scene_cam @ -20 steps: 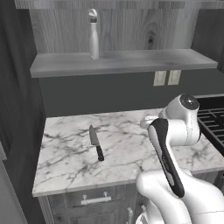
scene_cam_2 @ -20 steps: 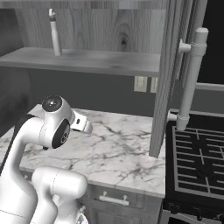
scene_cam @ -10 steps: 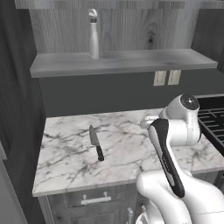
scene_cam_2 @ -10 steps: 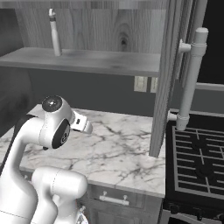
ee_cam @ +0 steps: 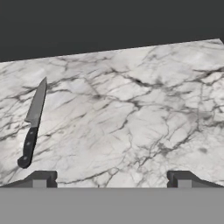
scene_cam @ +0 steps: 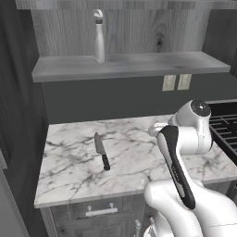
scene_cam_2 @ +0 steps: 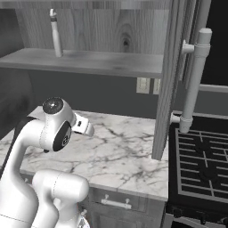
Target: Move the cutting board and knife to the sink. Then move spray from the cabinet to the counter.
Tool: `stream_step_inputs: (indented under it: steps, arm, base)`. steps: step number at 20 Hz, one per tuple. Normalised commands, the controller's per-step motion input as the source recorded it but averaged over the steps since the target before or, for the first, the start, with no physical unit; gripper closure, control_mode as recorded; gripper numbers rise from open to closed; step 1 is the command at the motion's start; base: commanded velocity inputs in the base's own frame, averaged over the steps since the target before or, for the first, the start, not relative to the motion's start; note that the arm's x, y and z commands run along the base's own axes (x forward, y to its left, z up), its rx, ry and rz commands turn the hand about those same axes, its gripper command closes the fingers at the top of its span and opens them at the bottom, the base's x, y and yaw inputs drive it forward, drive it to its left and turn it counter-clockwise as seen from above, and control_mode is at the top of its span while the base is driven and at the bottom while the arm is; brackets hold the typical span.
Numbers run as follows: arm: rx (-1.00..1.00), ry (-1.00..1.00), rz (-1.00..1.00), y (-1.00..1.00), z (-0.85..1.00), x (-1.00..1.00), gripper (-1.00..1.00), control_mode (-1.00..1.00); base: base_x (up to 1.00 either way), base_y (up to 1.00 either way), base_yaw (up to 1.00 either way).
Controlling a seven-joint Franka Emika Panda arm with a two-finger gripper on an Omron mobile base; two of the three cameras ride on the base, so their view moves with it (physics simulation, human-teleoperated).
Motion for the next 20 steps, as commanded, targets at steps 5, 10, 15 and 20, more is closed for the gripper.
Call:
stream_step_inputs:
  steps: [5,10,15,20]
  arm:
    - [0.00,0.07,0.00,0.06,0.00,0.06,-1.00,-1.00]
    - [0.00,0.31,0.00,0.06,0.07,0.20,-1.00,-1.00]
    - [0.00,0.28,0.00,0.00,0.02,0.14,-1.00,-1.00]
    - [0.00,0.00,0.00,0.02,-0.11,0.00,-1.00,-1.00]
  base:
    - [0.00,0.00,0.00]
    - [0.00,0.00,0.00]
    - [0.00,0.00,0.00]
    - [0.00,0.00,0.00]
